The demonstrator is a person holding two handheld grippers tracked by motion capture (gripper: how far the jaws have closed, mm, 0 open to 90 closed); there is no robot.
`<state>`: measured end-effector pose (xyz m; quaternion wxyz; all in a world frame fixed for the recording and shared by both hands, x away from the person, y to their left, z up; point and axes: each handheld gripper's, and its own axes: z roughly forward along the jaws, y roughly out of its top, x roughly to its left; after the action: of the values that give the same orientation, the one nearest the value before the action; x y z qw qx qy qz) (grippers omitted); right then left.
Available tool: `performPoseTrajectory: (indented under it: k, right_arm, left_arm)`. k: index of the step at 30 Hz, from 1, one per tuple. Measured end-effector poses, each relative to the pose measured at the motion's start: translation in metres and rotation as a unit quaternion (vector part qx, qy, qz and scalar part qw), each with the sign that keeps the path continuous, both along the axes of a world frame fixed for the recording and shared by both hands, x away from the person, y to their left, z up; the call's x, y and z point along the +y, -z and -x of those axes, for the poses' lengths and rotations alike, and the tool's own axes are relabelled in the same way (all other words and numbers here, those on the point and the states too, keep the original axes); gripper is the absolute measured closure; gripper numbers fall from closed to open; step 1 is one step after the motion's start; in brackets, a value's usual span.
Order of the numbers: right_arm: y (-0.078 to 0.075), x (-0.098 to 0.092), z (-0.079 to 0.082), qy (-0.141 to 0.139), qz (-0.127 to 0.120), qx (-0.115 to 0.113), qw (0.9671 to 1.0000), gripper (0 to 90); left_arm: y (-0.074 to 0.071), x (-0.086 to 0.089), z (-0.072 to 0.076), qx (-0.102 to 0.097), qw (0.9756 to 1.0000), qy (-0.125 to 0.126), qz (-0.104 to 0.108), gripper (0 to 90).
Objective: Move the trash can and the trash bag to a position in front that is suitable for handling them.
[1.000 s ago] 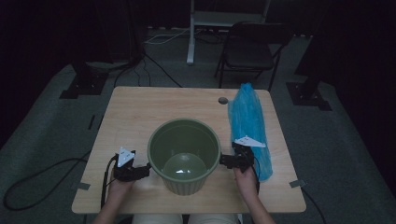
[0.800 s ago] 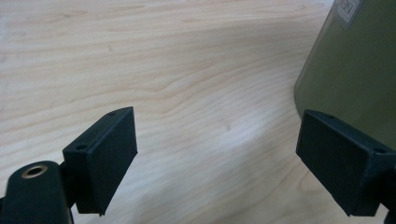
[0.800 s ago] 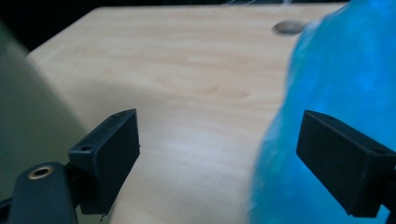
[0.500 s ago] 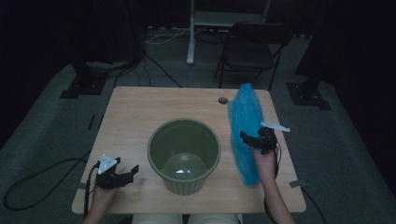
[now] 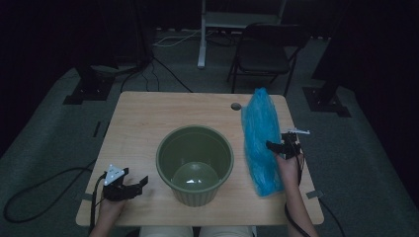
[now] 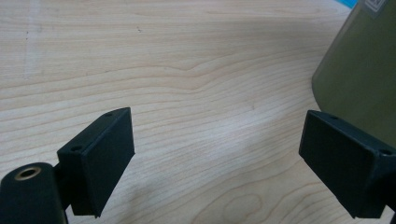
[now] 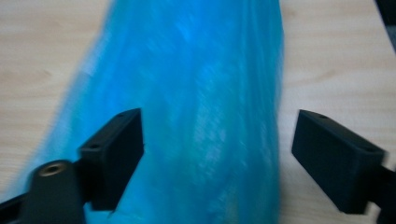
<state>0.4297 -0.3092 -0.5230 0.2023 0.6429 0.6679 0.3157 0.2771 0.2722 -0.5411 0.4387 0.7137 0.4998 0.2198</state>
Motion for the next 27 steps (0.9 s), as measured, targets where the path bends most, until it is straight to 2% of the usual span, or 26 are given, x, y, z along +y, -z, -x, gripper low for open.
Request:
performPoseTrajectory:
  k: [2, 3, 6, 8, 10, 11, 13, 14, 16, 18, 20, 23, 27]
  right_arm:
    - [0.006, -0.002, 0.001, 0.007, 0.012, 0.006, 0.9999, 30.9]
    - [0.009, -0.002, 0.002, 0.009, 0.024, 0.008, 0.9996, 31.3]
    - [0.014, -0.002, 0.002, 0.011, 0.029, 0.014, 0.9994, 33.8]
    - [0.014, -0.001, 0.004, 0.014, 0.047, 0.01, 0.9987, 42.0]
    - [0.013, -0.001, 0.005, 0.004, 0.056, 0.012, 0.9984, 48.3]
    - [0.013, 0.001, 0.006, -0.003, 0.068, 0.01, 0.9976, 53.1]
    - [0.013, 0.005, 0.008, -0.012, 0.079, 0.002, 0.9968, 58.7]
    - [0.014, 0.006, 0.011, -0.018, 0.082, -0.003, 0.9964, 65.4]
    - [0.015, 0.008, 0.015, -0.03, 0.076, -0.009, 0.9966, 73.4]
    - [0.015, 0.007, 0.017, -0.036, 0.066, -0.01, 0.9971, 77.1]
    - [0.015, 0.006, 0.02, -0.043, 0.063, -0.007, 0.9971, 81.1]
    - [0.014, 0.005, 0.027, -0.052, 0.046, 0.001, 0.9976, 88.5]
    - [0.013, 0.002, 0.046, -0.061, 0.017, -0.001, 0.998, 89.7]
  left_arm:
    - [0.0, -0.001, 0.0, -0.001, 1.0, 0.002, 0.002, 10.9]
    - [0.0, -0.001, 0.0, -0.001, 1.0, 0.001, 0.002, 10.9]
    - [-0.001, -0.001, 0.0, -0.005, 1.0, -0.001, 0.0, 10.9]
    - [-0.002, -0.001, 0.0, -0.008, 1.0, -0.001, -0.002, 10.9]
    - [-0.002, -0.001, -0.001, -0.008, 1.0, -0.003, 0.001, 10.9]
    - [-0.002, 0.0, 0.0, -0.008, 1.0, -0.004, 0.002, 10.9]
    - [-0.002, 0.0, 0.0, -0.008, 0.9999, -0.008, 0.005, 10.9]
    - [-0.003, 0.001, 0.0, -0.01, 0.9999, -0.013, 0.004, 10.9]
    - [-0.005, 0.002, 0.0, -0.012, 0.9997, -0.017, 0.007, 10.9]
    - [-0.006, 0.004, 0.001, -0.014, 0.9996, -0.021, 0.011, 10.9]
    - [-0.006, 0.005, 0.001, -0.014, 0.9994, -0.026, 0.016, 10.9]
    - [-0.006, 0.007, 0.001, -0.013, 0.9994, -0.028, 0.016, 10.9]
    - [-0.007, 0.007, 0.0, -0.013, 0.9994, -0.027, 0.015, 11.0]
